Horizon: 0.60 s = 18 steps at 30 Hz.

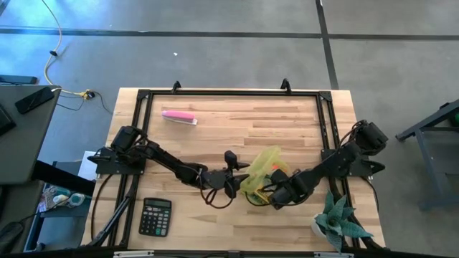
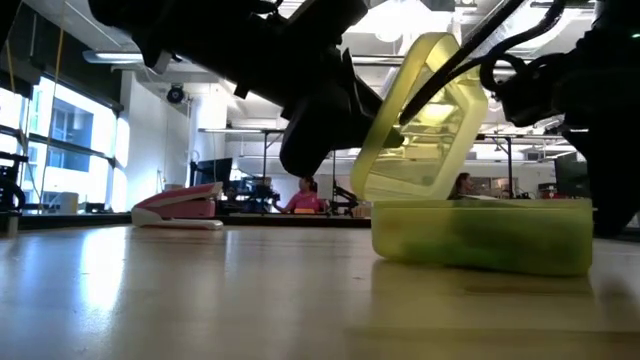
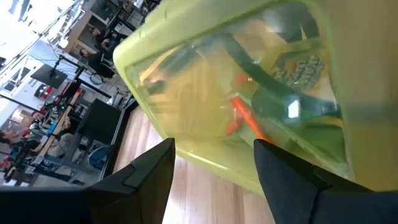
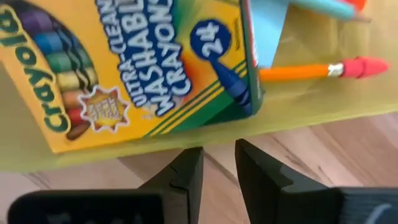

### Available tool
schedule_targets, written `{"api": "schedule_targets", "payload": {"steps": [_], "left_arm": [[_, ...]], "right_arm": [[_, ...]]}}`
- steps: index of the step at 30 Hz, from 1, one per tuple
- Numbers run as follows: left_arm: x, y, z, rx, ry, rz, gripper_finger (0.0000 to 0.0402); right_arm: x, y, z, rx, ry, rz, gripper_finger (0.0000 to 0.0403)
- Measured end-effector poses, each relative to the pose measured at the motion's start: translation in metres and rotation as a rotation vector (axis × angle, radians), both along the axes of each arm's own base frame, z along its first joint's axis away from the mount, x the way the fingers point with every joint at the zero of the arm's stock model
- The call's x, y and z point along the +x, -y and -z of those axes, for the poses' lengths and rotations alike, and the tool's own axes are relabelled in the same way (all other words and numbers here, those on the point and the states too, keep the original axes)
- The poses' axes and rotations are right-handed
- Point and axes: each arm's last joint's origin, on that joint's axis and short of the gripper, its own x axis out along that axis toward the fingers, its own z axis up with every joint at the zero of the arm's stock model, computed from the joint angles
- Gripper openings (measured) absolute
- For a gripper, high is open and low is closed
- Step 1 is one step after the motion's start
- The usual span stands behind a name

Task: Pack school essentials
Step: Close the supply box

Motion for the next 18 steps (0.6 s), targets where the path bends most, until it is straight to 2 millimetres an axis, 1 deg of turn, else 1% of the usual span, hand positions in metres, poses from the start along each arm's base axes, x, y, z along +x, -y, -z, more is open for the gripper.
{"api": "schedule_targets", "payload": {"steps": [8,14,18], "left_arm": [[0.0,0.0,0.001,0.001,-0.01,0.003,0.0211],[0.0,0.0,0.002,0.001,-0.01,0.003,0.0211],[0.0,0.0,0.002,0.002,-0.011,0.004,0.0211]], "right_arm": [[-0.007,-0.013,-0.002,0.017,-0.009,-0.026,0.0083],[-0.007,-0.027,-0.017,0.024,0.002,-0.053,0.0083],[-0.012,-0.036,-0.026,0.031,-0.022,-0.051,0.0083]]}}
